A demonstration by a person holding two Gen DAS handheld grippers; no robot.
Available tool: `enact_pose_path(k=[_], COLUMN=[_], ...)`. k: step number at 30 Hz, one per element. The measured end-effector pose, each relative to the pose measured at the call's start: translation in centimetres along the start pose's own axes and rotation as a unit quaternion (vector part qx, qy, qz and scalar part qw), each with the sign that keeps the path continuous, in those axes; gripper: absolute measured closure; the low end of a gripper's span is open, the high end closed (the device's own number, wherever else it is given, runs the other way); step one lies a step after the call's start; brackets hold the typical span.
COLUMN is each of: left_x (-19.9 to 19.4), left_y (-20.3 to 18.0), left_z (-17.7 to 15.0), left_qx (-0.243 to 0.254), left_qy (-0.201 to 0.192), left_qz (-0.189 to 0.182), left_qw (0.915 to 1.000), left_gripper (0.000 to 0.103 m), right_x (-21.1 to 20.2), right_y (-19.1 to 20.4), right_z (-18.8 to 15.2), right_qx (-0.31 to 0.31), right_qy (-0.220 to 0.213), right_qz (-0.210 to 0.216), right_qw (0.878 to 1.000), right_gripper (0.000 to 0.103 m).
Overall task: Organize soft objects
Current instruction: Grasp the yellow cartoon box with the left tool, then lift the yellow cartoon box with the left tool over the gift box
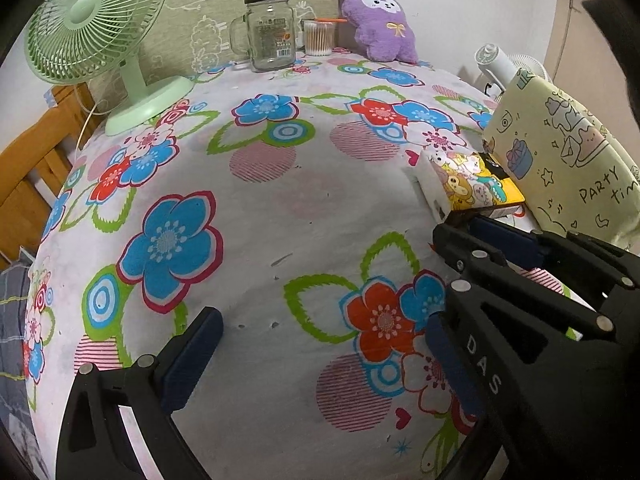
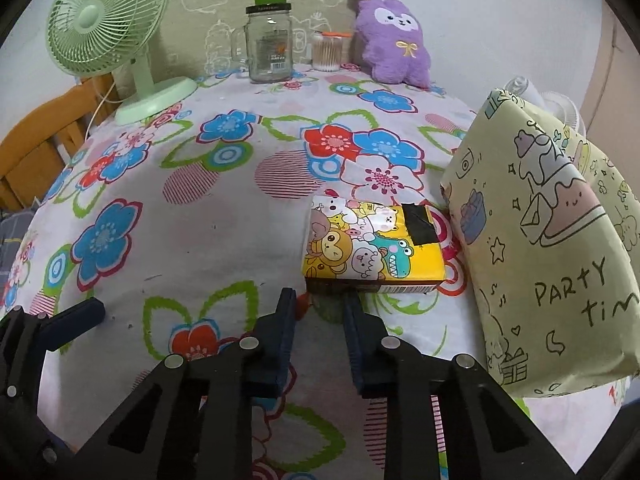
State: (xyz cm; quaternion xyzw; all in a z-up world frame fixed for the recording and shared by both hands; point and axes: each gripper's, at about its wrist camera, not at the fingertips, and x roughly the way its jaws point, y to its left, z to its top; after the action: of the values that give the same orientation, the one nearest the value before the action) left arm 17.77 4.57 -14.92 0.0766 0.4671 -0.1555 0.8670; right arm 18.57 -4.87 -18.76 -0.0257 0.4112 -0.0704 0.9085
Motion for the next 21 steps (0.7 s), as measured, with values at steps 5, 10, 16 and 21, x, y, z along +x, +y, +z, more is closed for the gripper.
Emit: enact_pose_path(k=[5, 10, 16, 21], left_x=[-0.4, -0.7, 0.3, 2.2], left_y=[-0.2, -0.3, -1.0, -1.3], left_z=[0.9, 2.5, 5.0, 5.5], left_qx=[0.027, 0.058, 0.107, 0.126], left_qy=[0.004, 0.011, 0.011, 0.030], left_qz=[-0.004, -0.005, -0.023, -0.045], left_qw=[0.9996, 0.9983, 0.9940, 0.9906], left_gripper=[0.002, 0.002, 0.002, 0.004], right_x=[-0.8, -2.4, -1.8, -0.3], right_y=[-0.1, -0.1, -1.4, -1.9], right_z=[0.5, 1.5, 3.1, 3.3], right_qx=[0.003, 0.003, 0.038, 0.047], right_qy=[0.002, -0.018, -0.014, 0.003], right_qz=[0.005, -0.016, -0.042, -0.063], right_qw=[1.000, 1.000, 0.998, 0.997], right_gripper=[0.044, 0.026, 0.023, 0.021])
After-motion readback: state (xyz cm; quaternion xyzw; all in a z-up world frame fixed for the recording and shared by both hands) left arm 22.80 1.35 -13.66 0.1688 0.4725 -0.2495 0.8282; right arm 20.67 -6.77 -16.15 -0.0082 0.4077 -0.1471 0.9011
